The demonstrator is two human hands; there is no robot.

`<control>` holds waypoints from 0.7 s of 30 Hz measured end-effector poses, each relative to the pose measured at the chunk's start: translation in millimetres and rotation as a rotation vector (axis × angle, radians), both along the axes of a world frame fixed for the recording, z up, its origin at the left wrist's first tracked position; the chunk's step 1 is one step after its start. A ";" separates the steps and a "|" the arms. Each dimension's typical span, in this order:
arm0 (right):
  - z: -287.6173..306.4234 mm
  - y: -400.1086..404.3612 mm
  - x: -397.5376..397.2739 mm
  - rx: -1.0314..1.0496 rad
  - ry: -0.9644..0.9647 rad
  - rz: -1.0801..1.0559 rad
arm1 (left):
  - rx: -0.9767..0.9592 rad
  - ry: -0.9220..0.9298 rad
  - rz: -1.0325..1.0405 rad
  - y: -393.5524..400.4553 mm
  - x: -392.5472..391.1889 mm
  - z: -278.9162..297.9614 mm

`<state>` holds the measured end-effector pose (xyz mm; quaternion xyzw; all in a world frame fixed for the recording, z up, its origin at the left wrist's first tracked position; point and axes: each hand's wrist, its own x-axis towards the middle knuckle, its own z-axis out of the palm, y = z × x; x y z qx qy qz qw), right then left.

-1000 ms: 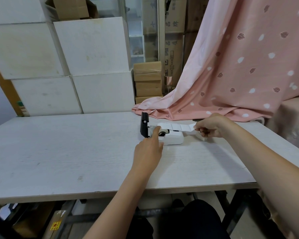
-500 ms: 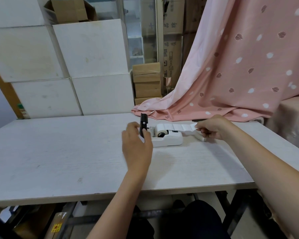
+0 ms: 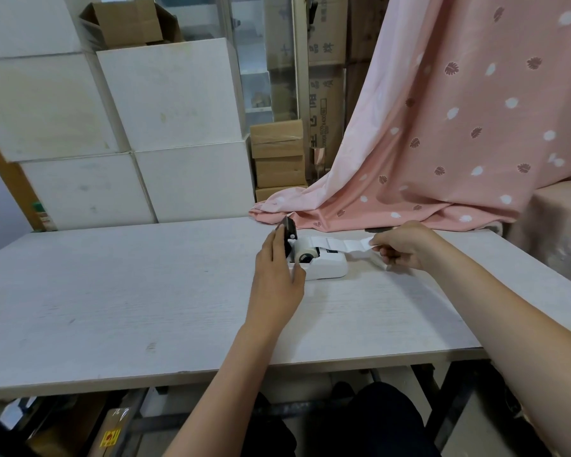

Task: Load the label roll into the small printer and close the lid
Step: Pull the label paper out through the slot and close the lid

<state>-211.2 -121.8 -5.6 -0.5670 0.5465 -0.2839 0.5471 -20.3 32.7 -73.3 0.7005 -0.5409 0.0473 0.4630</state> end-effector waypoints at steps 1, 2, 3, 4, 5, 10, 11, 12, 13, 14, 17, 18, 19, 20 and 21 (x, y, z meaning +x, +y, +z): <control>-0.1 0.3 0.7 -0.002 0.000 0.002 | 0.014 -0.028 -0.011 0.0 -0.3 -0.2; -0.1 1.1 1.3 -0.005 0.003 0.005 | 0.033 -0.060 -0.018 0.0 -0.6 -0.4; -0.1 1.4 2.0 -0.007 0.008 0.009 | 0.051 -0.097 -0.023 -0.1 -1.1 -0.7; -0.1 1.9 2.6 -0.010 0.013 0.012 | 0.067 -0.137 -0.029 0.2 -1.7 -0.9; 0.0 2.2 3.1 -0.012 0.017 0.014 | 0.076 -0.176 -0.035 0.3 -2.2 -1.3; 1.0 1.1 2.5 -0.011 -0.016 0.004 | 0.102 -0.275 -0.062 -0.8 -0.6 -4.4; 1.4 0.6 1.8 -0.010 -0.031 0.005 | 0.108 -0.283 -0.064 -1.0 -0.3 -4.6; 1.9 0.1 1.4 -0.008 -0.042 0.006 | 0.114 -0.289 -0.063 -1.2 -0.3 -4.8; 2.4 -0.2 1.3 -0.004 -0.051 0.007 | 0.120 -0.294 -0.060 -1.2 -0.4 -4.9; 3.5 0.4 1.1 -0.001 -0.061 0.008 | 0.124 -0.297 -0.059 -1.0 -0.8 -4.5; 6.2 1.2 2.2 0.003 -0.090 0.009 | 0.136 -0.297 -0.063 -1.9 -0.6 -4.6; 6.9 1.8 2.8 0.004 -0.100 0.010 | 0.139 -0.299 -0.066 -1.8 -0.4 -4.7; 7.8 2.7 3.6 0.005 -0.109 0.011 | 0.142 -0.301 -0.069 -1.8 -0.2 -4.8; 8.9 3.9 4.2 0.002 -0.112 0.014 | 0.145 -0.302 -0.071 -1.7 -0.2 -4.9; 9.7 4.8 5.0 0.000 -0.112 0.017 | 0.148 -0.302 -0.072 -1.8 -0.2 -5.0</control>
